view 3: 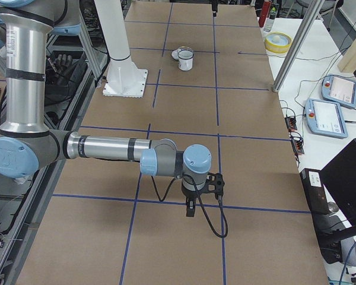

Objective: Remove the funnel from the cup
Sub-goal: 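Move the left gripper down over the glass funnel in the white mug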

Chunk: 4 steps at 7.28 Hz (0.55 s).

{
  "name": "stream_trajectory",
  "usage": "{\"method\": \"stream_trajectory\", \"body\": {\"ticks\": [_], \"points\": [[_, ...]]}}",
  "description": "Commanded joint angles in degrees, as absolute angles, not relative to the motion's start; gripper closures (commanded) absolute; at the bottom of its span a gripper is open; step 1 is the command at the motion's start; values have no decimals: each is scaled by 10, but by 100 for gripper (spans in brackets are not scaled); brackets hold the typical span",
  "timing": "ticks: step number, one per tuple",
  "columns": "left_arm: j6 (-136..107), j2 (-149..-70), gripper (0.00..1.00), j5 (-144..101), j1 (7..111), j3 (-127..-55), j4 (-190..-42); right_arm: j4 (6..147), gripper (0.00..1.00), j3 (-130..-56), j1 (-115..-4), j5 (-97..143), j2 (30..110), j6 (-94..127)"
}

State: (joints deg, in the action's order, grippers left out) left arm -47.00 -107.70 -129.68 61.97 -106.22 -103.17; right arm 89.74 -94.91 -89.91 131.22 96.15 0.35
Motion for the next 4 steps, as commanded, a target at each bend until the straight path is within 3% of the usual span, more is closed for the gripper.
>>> {"method": "stream_trajectory", "body": {"ticks": [1,4], "points": [[-710,-1145,0,-1225,478,-1111,-1027,897,0,-949,-899,1312,962,4],[-793,-1177,0,-1049,299,-1148,-901,897,0,-949,-899,1312,962,4]]}}
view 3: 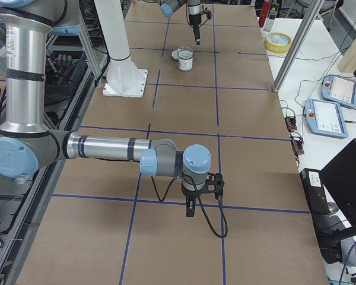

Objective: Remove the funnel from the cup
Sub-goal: 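Move the left gripper down over the glass funnel in the white mug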

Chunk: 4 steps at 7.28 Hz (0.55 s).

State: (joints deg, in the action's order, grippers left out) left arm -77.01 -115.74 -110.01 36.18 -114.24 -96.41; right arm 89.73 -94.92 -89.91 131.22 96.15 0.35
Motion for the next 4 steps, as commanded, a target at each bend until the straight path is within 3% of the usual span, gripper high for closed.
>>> {"method": "stream_trajectory", "body": {"ticks": [1,4], "points": [[-795,-1177,0,-1047,293,-1145,-891,897,0,-949,-899,1312,962,4],[-795,-1178,0,-1045,276,-1116,-891,897,0,-949,-899,1312,962,4]]}}
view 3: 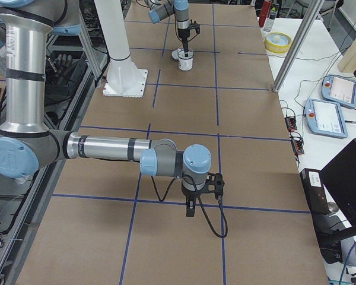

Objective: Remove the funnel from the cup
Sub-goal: 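Move the left gripper down over the glass funnel in the white mug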

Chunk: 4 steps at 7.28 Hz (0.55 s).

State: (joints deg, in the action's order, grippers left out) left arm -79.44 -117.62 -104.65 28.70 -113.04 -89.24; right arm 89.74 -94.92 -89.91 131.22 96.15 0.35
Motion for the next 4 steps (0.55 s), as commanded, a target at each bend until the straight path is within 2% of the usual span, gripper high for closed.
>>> {"method": "stream_trajectory", "body": {"ticks": [1,2,3,4], "points": [[-794,-1178,0,-1045,273,-1112,-892,897,0,-949,-899,1312,962,4],[-793,-1178,9,-1044,272,-1109,-892,897,0,-949,-899,1312,962,4],[-789,-1179,93,-1045,272,-1110,-892,897,0,-949,-899,1312,962,4],[-786,-1179,100,-1046,272,-1111,-891,897,0,-949,-899,1312,962,4]]}}
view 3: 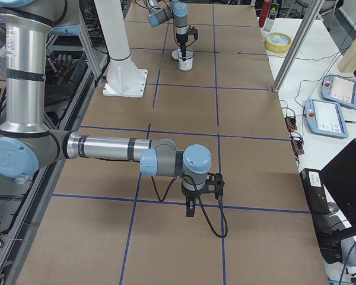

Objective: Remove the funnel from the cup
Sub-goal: 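Close the left gripper on the glass funnel's stem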

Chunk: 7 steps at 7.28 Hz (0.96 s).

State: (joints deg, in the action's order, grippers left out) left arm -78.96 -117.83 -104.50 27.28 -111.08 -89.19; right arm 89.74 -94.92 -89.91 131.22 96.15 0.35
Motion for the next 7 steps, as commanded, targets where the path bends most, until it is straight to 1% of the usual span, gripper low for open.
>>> {"method": "stream_trajectory", "body": {"ticks": [1,3,4,5,6,7], "points": [[-786,-1179,100,-1046,272,-1115,-890,897,0,-949,-899,1312,962,4],[-784,-1179,100,-1047,275,-1124,-889,897,0,-949,-899,1312,962,4],[-763,-1179,100,-1048,287,-1148,-871,897,0,-949,-899,1312,962,4],[-750,-1182,100,-1049,306,-1191,-828,897,0,-948,-899,1312,962,4],[-744,-1205,100,-1053,351,-1227,-785,897,0,-949,-899,1312,962,4],[-759,-1218,100,-1050,378,-1251,-781,897,0,-949,-899,1312,962,4]]}}
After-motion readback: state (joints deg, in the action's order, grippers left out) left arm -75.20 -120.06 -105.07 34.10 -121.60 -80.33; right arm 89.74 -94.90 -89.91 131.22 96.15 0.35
